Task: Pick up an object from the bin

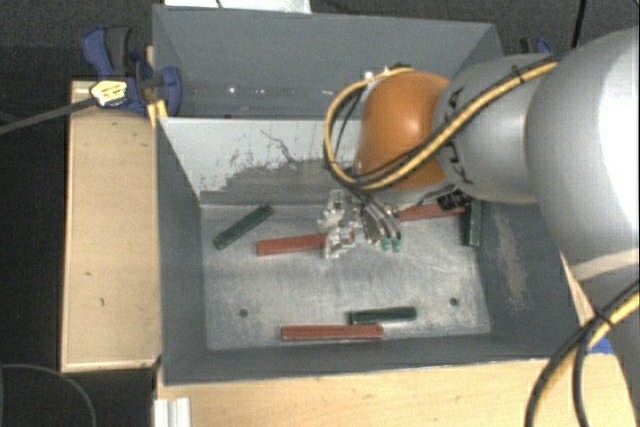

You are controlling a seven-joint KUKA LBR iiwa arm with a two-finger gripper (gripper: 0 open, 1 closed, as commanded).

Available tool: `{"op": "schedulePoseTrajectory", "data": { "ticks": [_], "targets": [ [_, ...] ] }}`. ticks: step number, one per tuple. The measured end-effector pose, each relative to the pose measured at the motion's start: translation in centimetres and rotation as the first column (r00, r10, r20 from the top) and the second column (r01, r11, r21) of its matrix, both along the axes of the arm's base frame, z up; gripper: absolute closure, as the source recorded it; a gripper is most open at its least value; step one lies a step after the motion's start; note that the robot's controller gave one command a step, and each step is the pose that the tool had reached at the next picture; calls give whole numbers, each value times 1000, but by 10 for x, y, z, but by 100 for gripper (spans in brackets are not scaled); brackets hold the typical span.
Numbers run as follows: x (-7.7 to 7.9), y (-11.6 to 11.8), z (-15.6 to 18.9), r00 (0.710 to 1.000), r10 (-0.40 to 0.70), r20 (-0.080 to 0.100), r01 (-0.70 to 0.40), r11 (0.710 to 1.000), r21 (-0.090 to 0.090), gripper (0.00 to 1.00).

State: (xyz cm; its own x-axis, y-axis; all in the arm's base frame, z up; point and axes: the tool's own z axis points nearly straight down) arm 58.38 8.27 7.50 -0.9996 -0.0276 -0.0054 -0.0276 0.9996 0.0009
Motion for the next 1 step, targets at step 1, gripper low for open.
{"op": "schedulePoseTrajectory", "data": {
  "ticks": [1],
  "targets": [
    [0,0,0,1000,0,0,0,1000,0,100]
  ]
}}
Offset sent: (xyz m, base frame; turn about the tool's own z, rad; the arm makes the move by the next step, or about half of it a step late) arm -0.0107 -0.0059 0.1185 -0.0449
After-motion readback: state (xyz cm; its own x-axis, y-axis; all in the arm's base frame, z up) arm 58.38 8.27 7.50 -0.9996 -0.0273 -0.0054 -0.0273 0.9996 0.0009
